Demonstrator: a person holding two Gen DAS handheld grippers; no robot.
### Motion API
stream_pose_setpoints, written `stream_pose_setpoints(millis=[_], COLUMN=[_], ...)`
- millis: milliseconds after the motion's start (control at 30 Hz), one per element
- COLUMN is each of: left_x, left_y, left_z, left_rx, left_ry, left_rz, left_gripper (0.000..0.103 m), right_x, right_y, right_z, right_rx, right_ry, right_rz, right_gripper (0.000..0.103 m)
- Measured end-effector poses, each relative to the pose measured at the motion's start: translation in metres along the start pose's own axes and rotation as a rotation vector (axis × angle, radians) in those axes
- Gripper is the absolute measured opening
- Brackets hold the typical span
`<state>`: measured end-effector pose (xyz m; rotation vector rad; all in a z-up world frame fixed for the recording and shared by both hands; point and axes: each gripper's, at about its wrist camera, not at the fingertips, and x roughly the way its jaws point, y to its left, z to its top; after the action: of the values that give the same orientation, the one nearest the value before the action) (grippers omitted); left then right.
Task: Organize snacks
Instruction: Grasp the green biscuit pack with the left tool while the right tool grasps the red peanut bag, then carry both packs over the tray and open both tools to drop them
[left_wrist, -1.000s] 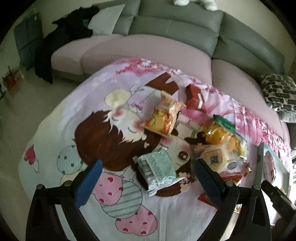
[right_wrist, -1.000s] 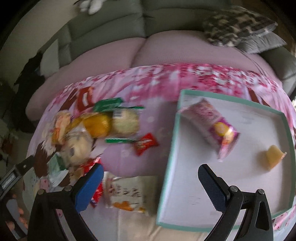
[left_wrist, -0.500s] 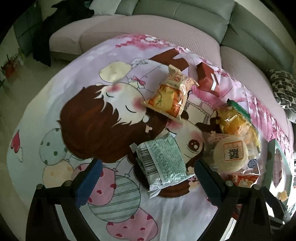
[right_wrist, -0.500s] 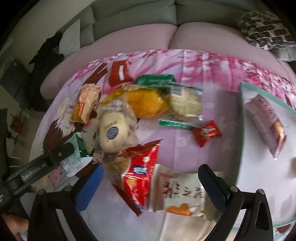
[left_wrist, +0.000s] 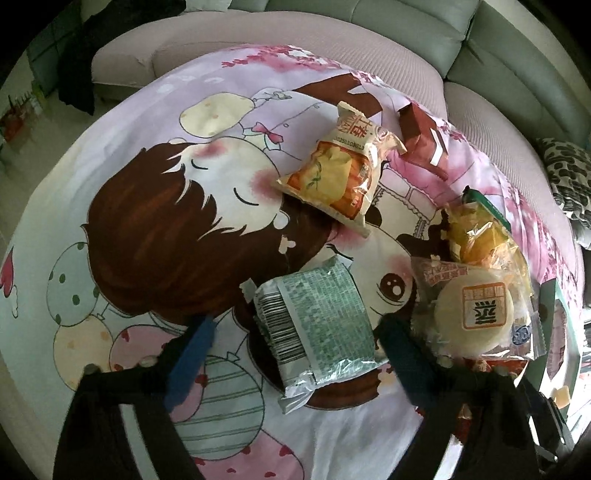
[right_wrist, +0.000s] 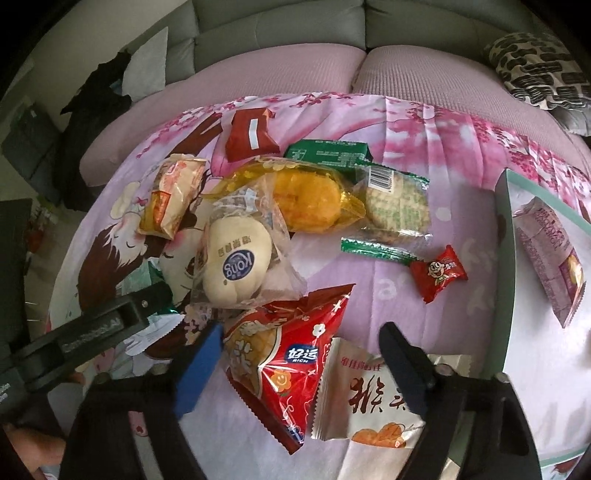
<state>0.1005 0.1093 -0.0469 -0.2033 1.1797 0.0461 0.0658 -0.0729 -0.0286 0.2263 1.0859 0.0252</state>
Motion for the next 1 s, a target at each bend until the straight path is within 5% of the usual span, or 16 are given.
stream_pose_setpoints(millis=[267,500,1000], left_x=[0.003,0.002,-0.022], left_y=[-0.008,-0.006,0.000], left_z=[0.003,0.004,0.006], left_rx=[0.002,-0.016,-0.047], left_ry=[-0.001,-0.004,-0.057], left_rz=[-0.020,-0.037,-0.053], left_gripper=[0.070,0.060,0.056], right_x=[-0.005,-0.010,-0.028], right_y=[-0.002,-0.007,-0.022], right_z=[0.001,0.002,0.005], right_rx=[0.024,0.040,0.090], right_ry=[-0.002,-0.010,-0.040], right_rz=[0.053,0.060,0.063], right_gripper=[0.062,0.062,0.061])
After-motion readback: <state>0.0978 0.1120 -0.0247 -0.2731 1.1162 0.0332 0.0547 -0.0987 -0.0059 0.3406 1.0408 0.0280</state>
